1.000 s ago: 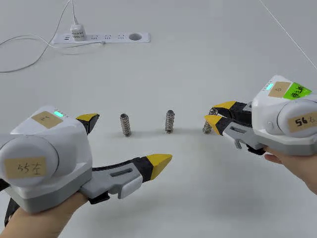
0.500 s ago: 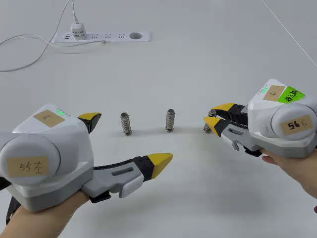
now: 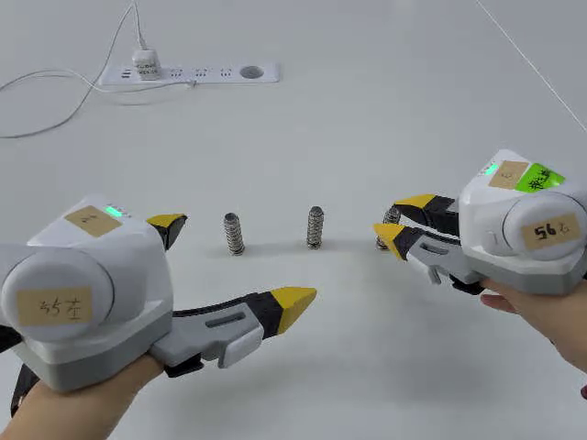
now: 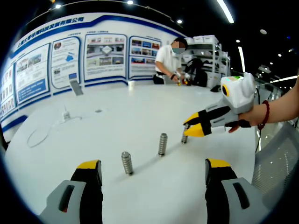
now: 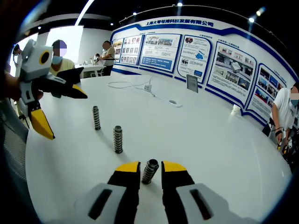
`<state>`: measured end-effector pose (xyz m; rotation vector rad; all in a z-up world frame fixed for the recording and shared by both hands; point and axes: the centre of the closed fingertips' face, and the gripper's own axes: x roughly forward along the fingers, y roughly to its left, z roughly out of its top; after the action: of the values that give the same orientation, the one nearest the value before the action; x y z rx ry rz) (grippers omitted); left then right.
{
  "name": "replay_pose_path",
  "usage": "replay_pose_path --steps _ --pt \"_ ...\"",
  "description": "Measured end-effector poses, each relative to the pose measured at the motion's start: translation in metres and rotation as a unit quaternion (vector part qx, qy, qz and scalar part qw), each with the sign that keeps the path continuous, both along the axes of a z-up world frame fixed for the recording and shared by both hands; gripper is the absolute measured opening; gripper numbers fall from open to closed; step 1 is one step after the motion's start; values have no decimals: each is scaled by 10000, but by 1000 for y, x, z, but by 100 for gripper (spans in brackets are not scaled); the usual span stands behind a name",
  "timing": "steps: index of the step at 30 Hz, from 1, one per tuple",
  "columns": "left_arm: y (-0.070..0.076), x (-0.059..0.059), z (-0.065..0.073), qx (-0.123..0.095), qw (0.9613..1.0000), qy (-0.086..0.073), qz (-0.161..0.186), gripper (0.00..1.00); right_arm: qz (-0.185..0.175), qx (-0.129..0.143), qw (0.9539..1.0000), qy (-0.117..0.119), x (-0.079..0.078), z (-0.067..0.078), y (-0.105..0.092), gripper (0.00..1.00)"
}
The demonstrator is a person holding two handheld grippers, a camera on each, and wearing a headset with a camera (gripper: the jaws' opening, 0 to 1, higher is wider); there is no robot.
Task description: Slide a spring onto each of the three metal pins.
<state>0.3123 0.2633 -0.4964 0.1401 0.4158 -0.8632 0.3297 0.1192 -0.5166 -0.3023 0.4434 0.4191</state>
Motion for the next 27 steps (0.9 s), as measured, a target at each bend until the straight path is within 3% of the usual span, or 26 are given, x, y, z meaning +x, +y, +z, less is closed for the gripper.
replay_pose_path --steps 4,6,10,16,27 --pt "1 0 3 15 10000 -9 -14 93 -68 136 9999 -15 -3 8 -2 23" --pt "3 1 4 24 10000 -17 -13 93 -203 388 9990 109 -6 11 -3 26" --pt "5 3 9 -79 10000 29 15 94 -299 694 9971 85 -10 24 -5 30" --pt "9 2 15 -95 9999 7 52 95 -297 878 9956 154 -21 35 -5 41" --pt "20 -9 18 -94 9998 147 18 99 -397 1176 9915 378 -41 41 -1 60"
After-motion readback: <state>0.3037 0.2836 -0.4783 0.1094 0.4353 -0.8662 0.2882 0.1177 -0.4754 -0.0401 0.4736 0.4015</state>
